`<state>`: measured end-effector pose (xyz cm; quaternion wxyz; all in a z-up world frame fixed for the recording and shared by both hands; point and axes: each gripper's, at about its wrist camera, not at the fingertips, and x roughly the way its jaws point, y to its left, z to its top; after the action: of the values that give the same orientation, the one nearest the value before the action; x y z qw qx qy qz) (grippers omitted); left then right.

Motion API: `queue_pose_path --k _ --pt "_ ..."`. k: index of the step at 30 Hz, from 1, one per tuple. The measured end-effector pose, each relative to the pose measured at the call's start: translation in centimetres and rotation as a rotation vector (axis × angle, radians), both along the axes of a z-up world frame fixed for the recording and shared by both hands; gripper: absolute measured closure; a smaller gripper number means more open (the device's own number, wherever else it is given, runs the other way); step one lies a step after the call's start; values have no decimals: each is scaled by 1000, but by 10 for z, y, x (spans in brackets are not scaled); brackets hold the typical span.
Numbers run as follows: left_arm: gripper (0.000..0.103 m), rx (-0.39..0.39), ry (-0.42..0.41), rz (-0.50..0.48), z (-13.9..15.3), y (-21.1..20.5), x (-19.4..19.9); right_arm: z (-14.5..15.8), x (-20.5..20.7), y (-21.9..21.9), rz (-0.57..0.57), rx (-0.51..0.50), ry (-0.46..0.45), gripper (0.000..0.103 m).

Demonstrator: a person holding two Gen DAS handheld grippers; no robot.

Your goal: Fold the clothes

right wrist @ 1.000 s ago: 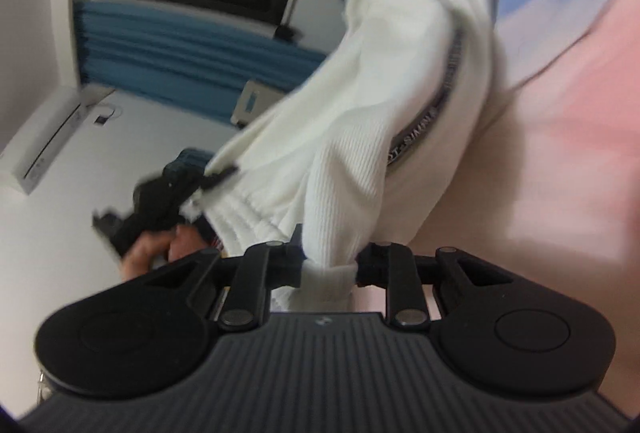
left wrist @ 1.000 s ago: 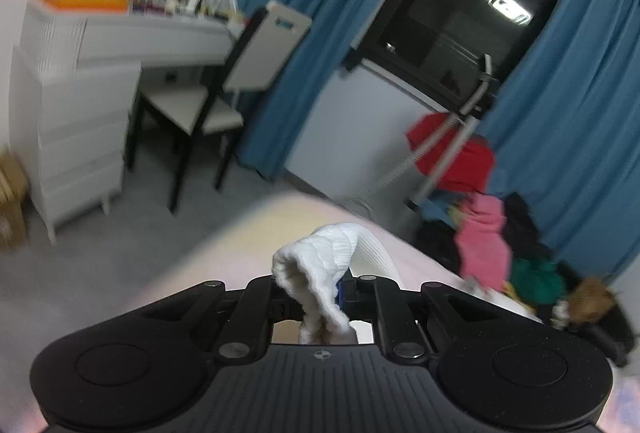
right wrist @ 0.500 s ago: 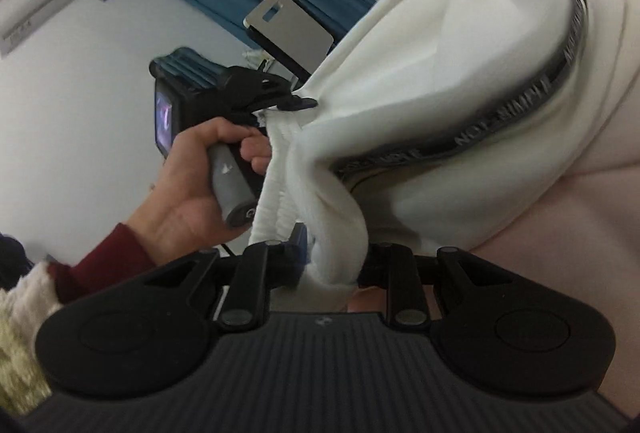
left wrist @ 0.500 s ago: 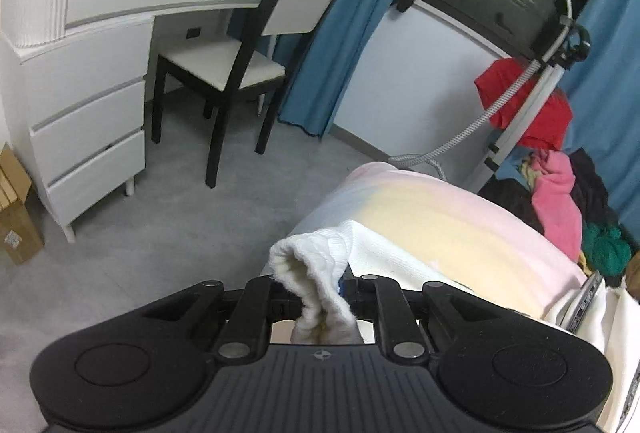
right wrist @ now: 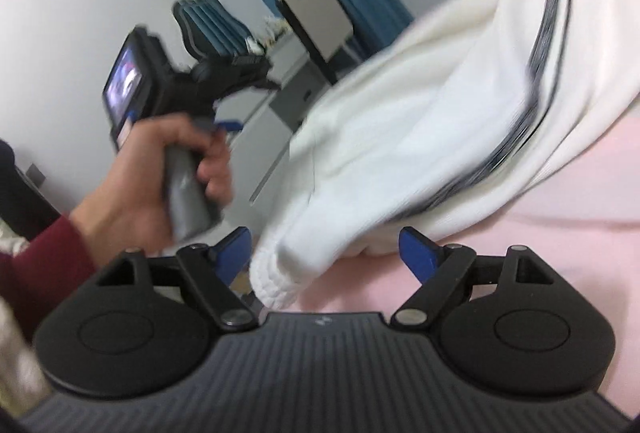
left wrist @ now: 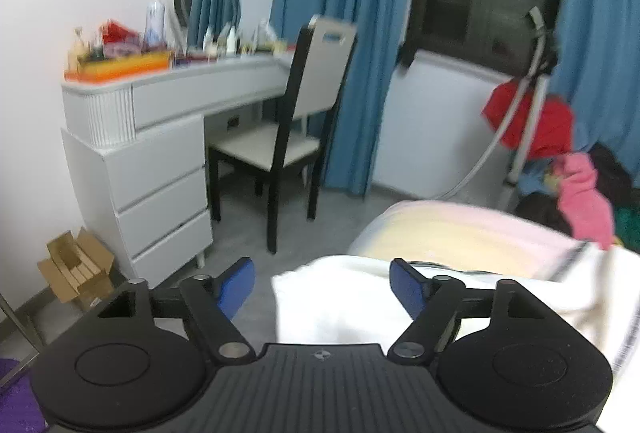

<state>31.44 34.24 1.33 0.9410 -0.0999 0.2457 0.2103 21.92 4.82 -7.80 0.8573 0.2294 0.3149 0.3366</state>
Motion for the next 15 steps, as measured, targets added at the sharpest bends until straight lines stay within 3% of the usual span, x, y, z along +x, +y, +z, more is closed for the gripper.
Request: queue_pose_path --k 3,9,15 --pt "20 -33 -39 -10 6 -44 -46 37 -23 -39 -63 -34 -112 21" --pt "20 -73 -64 -118 3 -137 -119 107 -46 -113 -204 -153 -341 21" --pt "20 -33 -105 -259 5 -212 -165 116 -63 -185 -272 -281 -455 21"
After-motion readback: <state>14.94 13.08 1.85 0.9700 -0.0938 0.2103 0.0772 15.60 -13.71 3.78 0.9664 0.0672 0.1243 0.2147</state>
